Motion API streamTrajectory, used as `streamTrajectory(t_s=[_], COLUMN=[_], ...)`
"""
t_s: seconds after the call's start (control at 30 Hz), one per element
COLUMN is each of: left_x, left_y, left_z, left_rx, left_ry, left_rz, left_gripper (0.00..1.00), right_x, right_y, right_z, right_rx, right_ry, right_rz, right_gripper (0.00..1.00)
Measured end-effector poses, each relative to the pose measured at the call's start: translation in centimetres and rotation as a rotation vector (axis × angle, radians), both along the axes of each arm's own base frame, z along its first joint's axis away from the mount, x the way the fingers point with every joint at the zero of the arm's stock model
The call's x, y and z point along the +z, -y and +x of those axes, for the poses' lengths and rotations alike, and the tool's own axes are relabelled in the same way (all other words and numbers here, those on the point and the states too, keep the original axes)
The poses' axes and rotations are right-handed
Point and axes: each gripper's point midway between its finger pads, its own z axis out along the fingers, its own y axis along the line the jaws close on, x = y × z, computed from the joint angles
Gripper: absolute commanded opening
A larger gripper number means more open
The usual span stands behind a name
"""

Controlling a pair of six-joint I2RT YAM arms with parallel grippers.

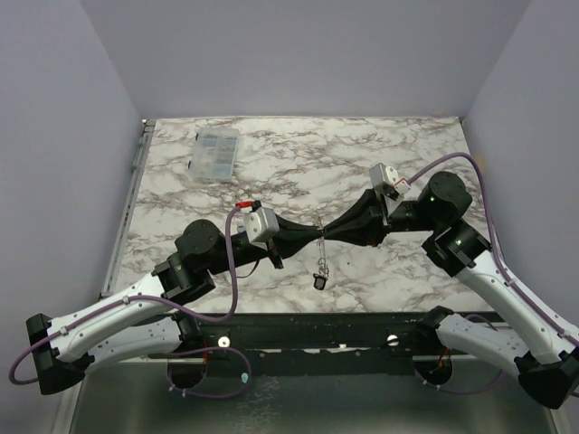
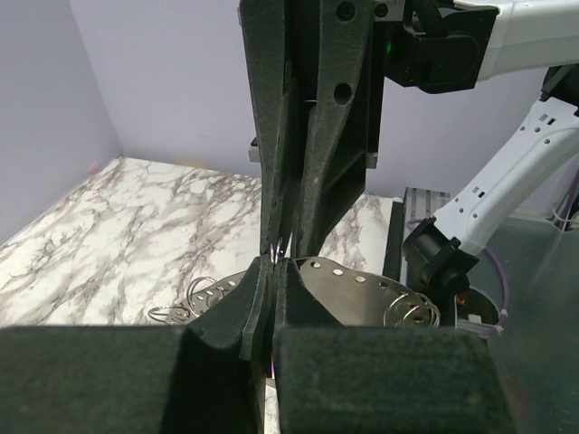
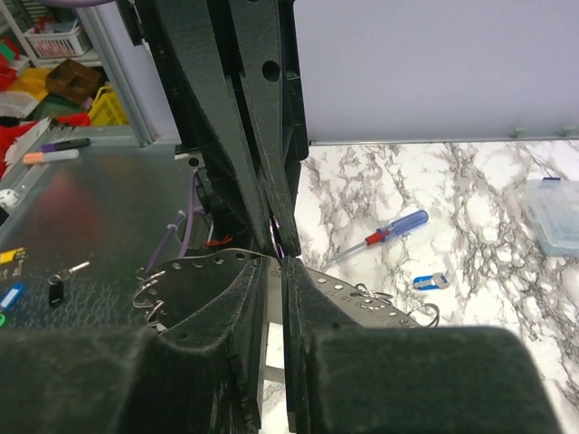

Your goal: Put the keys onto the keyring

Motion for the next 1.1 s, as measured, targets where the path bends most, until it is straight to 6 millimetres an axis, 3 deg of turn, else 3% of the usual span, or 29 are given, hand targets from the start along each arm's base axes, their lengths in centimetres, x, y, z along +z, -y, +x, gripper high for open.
streamTrajectory(t_s=[0.2,0.33,0.5,0.83,1.1], left_x=[-0.3,-0.5,-0.9,-1.8,-3.2], left_y=[0.4,0.6,0.9,1.4,1.5], left_z=[-0.4,-0.6,-0.7,-0.5,-0.5], left_rx=[-0.032,-0.053,-0.069,-0.072,-0.073], left_ry=[-0.011,-0.018,-0.031,-0.05,-0.071], left_rz=[0.006,0.013,0.022,0.047,0.097], left_gripper=[0.0,0.0,0.0,0.31,0.29], right_x=[0.0,-0.3,-0.8,-1.6,-2.8], right_y=[0.0,0.1,0.3,1.0,1.0], right_z=[-0.3,-0.3,-0.3,-0.3,-0.2], right_rx=[0.02,0.026,0.026,-0.011,-0.02], right_ry=[0.0,0.003,0.006,0.043,0.036], right_rz=[-0.005,-0.015,-0.03,-0.062,-0.102], right_gripper=[0.13,0.01,0.01,0.01,0.01])
